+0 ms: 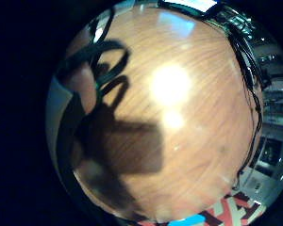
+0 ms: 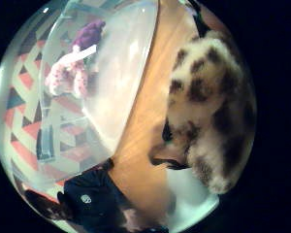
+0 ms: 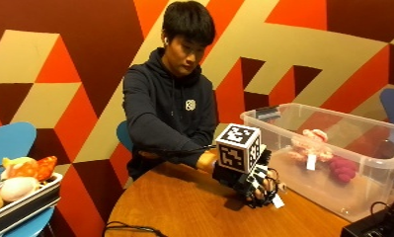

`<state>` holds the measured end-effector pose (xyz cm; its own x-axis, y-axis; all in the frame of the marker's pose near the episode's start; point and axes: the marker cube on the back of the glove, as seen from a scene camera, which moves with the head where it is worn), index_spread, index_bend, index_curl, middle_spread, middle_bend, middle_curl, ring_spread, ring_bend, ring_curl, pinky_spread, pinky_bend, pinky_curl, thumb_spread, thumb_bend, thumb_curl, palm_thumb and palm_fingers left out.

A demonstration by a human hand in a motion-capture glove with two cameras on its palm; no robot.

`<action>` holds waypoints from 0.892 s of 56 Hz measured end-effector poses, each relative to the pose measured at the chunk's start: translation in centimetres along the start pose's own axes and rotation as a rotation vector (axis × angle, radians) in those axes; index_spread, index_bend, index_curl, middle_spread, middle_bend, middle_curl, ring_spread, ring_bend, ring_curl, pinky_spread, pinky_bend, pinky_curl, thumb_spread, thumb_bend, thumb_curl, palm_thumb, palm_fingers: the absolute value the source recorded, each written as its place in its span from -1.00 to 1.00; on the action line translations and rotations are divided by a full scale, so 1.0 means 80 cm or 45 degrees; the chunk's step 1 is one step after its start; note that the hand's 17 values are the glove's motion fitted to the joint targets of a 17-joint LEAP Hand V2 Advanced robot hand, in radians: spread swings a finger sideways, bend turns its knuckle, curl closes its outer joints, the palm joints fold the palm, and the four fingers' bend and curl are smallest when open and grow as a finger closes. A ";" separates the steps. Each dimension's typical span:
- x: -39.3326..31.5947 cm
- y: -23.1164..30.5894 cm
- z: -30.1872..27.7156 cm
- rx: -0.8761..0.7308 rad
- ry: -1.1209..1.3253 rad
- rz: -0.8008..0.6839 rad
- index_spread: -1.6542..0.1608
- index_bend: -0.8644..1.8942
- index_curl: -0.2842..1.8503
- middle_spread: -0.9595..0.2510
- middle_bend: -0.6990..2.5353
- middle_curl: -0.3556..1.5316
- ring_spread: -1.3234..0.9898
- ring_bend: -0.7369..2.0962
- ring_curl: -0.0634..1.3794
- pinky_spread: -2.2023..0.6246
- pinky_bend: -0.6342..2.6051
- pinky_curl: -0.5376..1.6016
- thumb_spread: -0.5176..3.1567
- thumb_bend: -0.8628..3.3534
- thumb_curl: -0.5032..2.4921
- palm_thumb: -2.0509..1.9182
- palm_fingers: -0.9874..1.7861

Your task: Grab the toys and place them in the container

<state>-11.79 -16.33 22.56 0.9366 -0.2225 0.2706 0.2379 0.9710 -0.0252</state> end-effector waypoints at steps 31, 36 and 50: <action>-0.087 0.029 -0.221 0.341 0.023 -0.078 0.55 0.03 0.13 0.26 -0.05 0.02 -0.14 0.49 -0.08 0.26 0.31 0.13 -0.37 -0.53 -0.07 0.36 0.24; -0.131 0.032 -0.254 0.373 0.020 -0.168 0.52 0.04 0.17 0.24 -0.04 0.06 -0.15 0.52 -0.05 0.26 0.34 0.16 -0.38 -0.53 -0.05 0.36 0.20; -0.218 0.005 -0.228 0.312 -0.047 -0.266 0.48 0.07 0.27 0.20 -0.01 0.19 -0.15 0.57 0.01 0.25 0.40 0.22 -0.38 -0.55 -0.01 0.36 0.11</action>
<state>-23.36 -13.70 0.29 0.8628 -0.4205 0.2806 0.3509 0.8978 0.2661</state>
